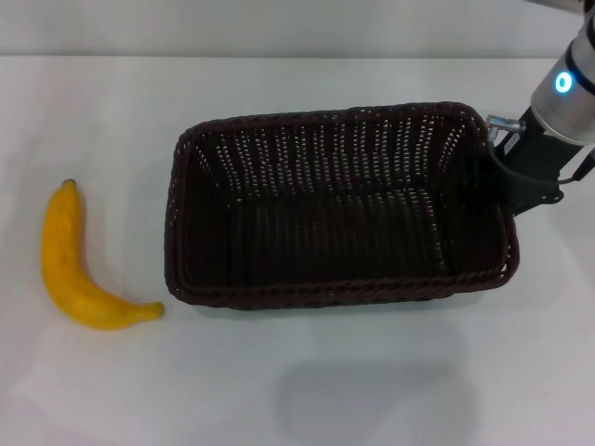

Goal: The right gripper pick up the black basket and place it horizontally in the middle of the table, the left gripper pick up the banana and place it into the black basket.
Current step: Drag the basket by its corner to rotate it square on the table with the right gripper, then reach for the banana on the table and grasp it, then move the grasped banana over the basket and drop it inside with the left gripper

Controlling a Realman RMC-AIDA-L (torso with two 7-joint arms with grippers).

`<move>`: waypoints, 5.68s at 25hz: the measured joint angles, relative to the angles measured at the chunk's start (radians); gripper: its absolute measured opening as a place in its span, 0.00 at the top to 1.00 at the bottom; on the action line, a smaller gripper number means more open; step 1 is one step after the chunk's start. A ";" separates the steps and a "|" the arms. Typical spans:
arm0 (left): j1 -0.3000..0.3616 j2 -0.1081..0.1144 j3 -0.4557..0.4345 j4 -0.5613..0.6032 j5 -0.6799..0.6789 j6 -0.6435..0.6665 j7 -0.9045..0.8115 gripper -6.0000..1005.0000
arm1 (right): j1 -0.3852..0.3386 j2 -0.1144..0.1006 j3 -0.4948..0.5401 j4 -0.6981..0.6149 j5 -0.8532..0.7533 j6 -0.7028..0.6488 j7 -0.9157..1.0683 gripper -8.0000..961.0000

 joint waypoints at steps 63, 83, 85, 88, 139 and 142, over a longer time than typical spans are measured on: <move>0.109 -0.076 0.002 0.646 0.879 0.241 -1.210 0.14 | -0.523 -0.012 0.565 0.552 1.572 -0.696 -2.657 0.50; -0.211 0.096 0.139 1.007 2.028 -0.330 -2.439 0.14 | -0.531 -0.016 0.836 0.721 1.598 -0.581 -3.080 0.09; -0.260 0.105 0.138 0.965 2.125 -0.406 -2.452 0.14 | -0.524 -0.014 0.836 0.721 1.598 -0.581 -3.115 0.09; -0.343 0.104 0.140 0.871 2.217 -0.453 -2.461 0.14 | -0.528 -0.015 0.841 0.721 1.611 -0.575 -3.135 0.09; -0.439 0.085 0.222 0.671 2.229 -0.288 -2.348 0.47 | -0.498 -0.011 0.856 0.733 1.618 -0.596 -3.195 0.09; -0.412 0.140 0.221 0.764 1.998 -0.393 -2.259 0.46 | -0.497 -0.011 0.857 0.733 1.618 -0.595 -3.190 0.09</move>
